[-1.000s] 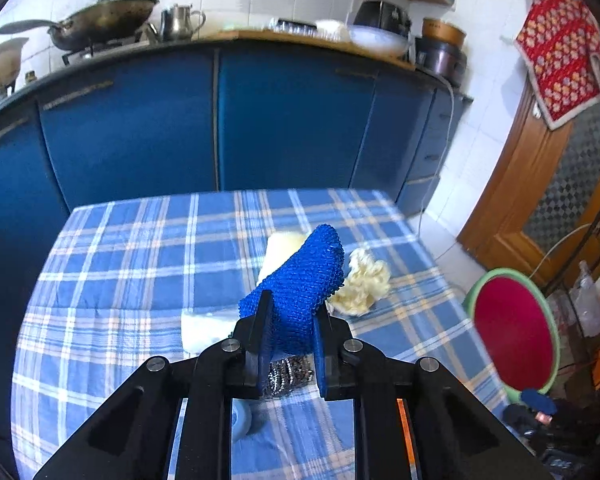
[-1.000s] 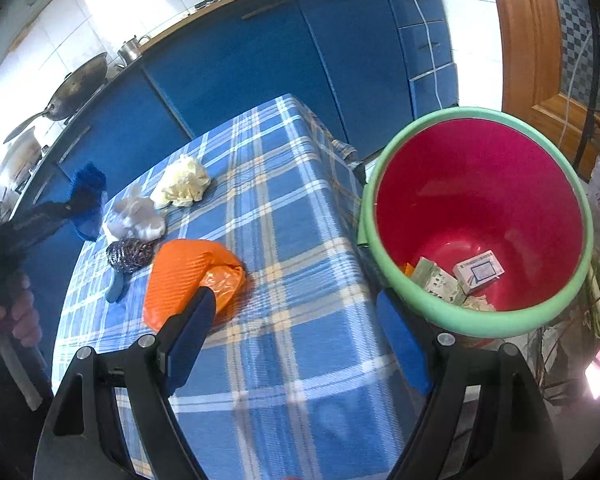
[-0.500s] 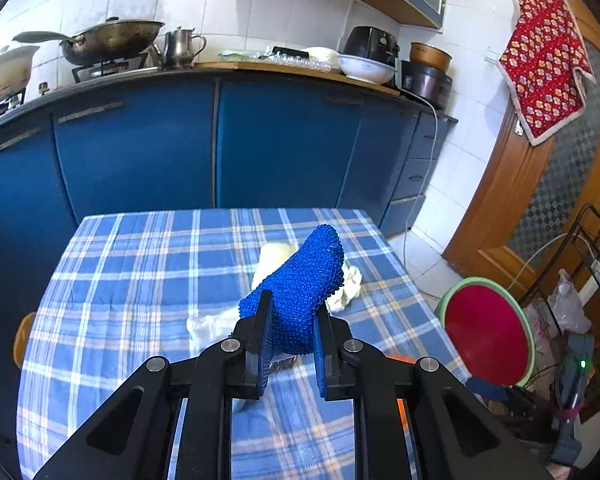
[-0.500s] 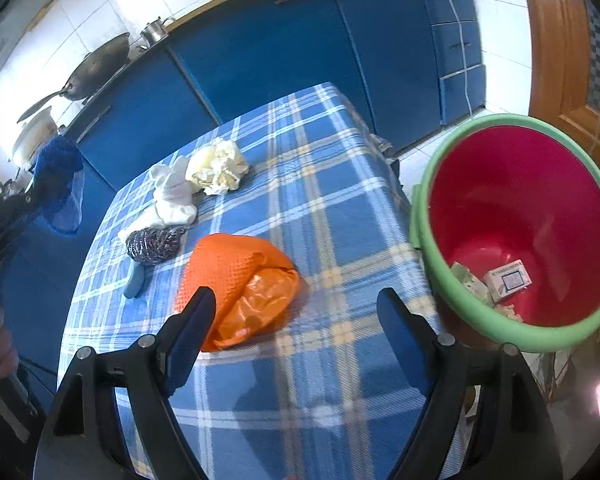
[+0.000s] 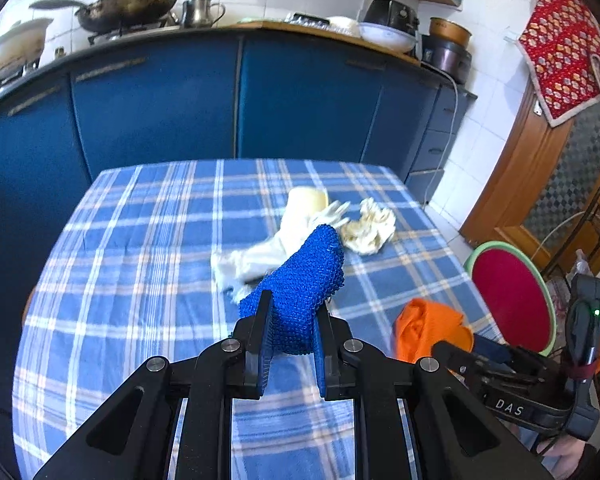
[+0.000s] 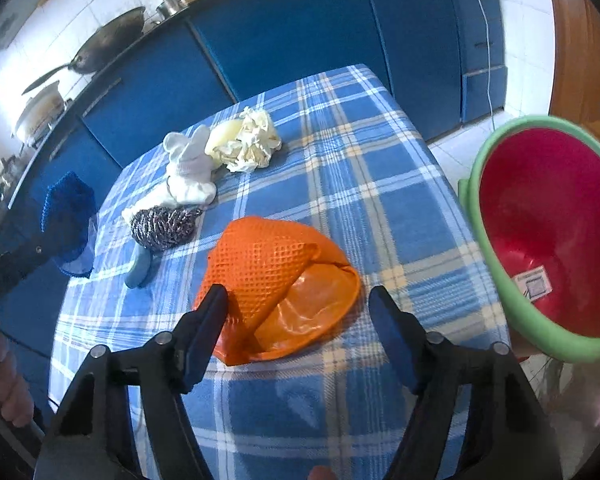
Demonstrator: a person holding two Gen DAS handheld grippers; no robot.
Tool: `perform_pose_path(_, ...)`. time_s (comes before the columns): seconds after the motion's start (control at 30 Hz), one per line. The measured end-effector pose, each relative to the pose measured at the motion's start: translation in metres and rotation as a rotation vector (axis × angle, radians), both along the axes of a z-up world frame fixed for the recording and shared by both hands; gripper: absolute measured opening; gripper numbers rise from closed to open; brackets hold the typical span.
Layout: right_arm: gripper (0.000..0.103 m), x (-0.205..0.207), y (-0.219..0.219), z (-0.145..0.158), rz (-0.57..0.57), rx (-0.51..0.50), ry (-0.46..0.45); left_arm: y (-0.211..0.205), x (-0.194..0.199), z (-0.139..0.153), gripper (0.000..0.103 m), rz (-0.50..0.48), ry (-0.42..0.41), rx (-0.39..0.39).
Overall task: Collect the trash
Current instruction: 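Grasp the orange mesh bag with the right gripper while the left gripper holds the cloth, then carry the cloth and mesh bag over the red bucket and open both grippers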
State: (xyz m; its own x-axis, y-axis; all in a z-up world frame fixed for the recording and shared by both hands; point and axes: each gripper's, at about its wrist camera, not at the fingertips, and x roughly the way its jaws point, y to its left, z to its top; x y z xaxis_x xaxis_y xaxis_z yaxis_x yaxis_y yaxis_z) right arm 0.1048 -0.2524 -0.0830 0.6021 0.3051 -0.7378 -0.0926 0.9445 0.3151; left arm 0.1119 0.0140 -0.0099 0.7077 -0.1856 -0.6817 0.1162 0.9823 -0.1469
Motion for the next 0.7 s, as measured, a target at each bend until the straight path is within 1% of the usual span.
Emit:
perform_pose_path(0.13, 0.073, -0.002, 0.008, -0.002, -0.002, -0.059, -0.022, 0.004, -0.001, -0.009, 0.017, 0.01, 0.024, -0.016)
perform_pose_path(0.17, 0.07, -0.003, 0.011, -0.002, -0.003, -0.082, -0.03, 0.005, -0.002, -0.01, 0.017, 0.01, 0.027, -0.019)
perform_pose_path(0.2, 0.063, -0.005, 0.013, -0.002, 0.002, -0.098, -0.036, 0.005, -0.002, -0.012, 0.017, 0.011, 0.031, -0.022)
perform_pose_path(0.23, 0.058, -0.006, 0.015, -0.002, 0.006, -0.106, -0.039, 0.006, -0.003, -0.013, 0.017, 0.01, 0.033, -0.025)
perform_pose_path(0.3, 0.045, -0.008, 0.02, -0.003, 0.017, -0.116, -0.042, 0.005, -0.004, -0.014, 0.017, 0.01, 0.037, -0.029)
perform_pose_path(0.33, 0.041, -0.009, 0.023, -0.003, 0.023, -0.122, -0.044, 0.005, -0.005, -0.014, 0.017, 0.008, 0.038, -0.03)
perform_pose_path(0.4, 0.028, -0.012, 0.025, -0.004, 0.028, -0.12, -0.047, 0.004, -0.008, -0.015, 0.017, 0.004, 0.041, -0.03)
perform_pose_path(0.43, 0.026, -0.013, 0.025, -0.005, 0.027, -0.118, -0.047, 0.003, -0.009, -0.015, 0.017, 0.002, 0.041, -0.03)
perform_pose_path(0.5, 0.014, -0.016, 0.024, -0.006, 0.021, -0.094, -0.045, 0.001, -0.011, -0.015, 0.017, -0.003, 0.04, -0.03)
perform_pose_path(0.6, 0.008, -0.022, 0.019, -0.004, 0.008, -0.059, -0.056, -0.001, -0.014, -0.013, 0.017, -0.012, 0.036, -0.034)
perform_pose_path(0.7, 0.006, -0.031, 0.014, 0.005, -0.008, -0.044, -0.089, -0.006, -0.015, -0.012, 0.017, -0.032, 0.037, -0.044)
